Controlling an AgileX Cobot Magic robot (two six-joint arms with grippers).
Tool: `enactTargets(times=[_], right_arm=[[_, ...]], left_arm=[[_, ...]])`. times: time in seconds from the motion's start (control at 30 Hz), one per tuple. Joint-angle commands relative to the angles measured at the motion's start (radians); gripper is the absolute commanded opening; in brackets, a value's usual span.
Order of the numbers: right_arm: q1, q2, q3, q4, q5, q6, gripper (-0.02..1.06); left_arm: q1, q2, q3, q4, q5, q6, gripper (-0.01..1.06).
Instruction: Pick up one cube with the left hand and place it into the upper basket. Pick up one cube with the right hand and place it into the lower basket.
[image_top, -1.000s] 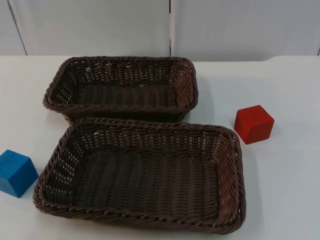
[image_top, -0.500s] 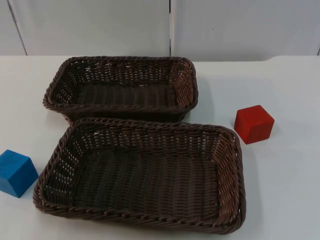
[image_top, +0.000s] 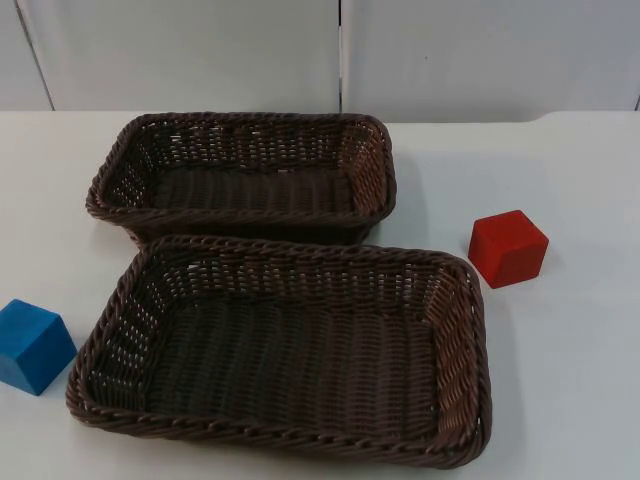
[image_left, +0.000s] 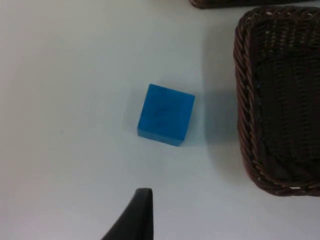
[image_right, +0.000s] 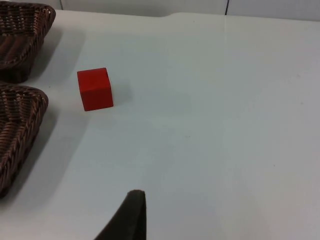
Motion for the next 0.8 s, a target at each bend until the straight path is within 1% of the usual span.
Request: enactTargets(times=[0.0,0.13,0.33,0.43,0.5,0.53,0.63,0.77], right_arm=[[0.000,-0.003,-0.002,-0.008,-0.007,0.003,1.05],[0.000,-0.003,-0.002,-0.008,-0.007,0.003,1.05],[0.000,-0.003,-0.002,-0.008,-0.007,0.003,1.05],[0.000,-0.003,-0.002,-0.008,-0.007,0.003,1.05],[0.000,-0.003,-0.002,-0.008,-0.007,0.003,1.05],[0.000,-0.003,-0.002,-0.008,-0.007,0.003,1.05],[0.000,-0.003,-0.002,-0.008,-0.007,0.003,1.05],[0.000,-0.003,-0.002,-0.008,-0.007,0.003,1.05]], left_arm=[[-0.004,0.032,-0.007,-0.058,-0.031,0.048,1.05],[-0.004,0.089,-0.007,-0.111,-0.077,0.113,1.05],[-0.004,0.168,-0.007,-0.134,-0.124,0.127,1.05],[-0.004,0.214,-0.007,-0.164,-0.162,0.162,1.05],[-0.004,0.249,-0.007,-0.157,-0.197,0.162,1.05],[-0.004,0.249,-0.007,-0.157,-0.197,0.162,1.05],[-0.004,0.302,-0.007,-0.157,-0.241,0.162,1.05],[-0.004,0.348,-0.007,-0.157,-0.269,0.162,1.05]])
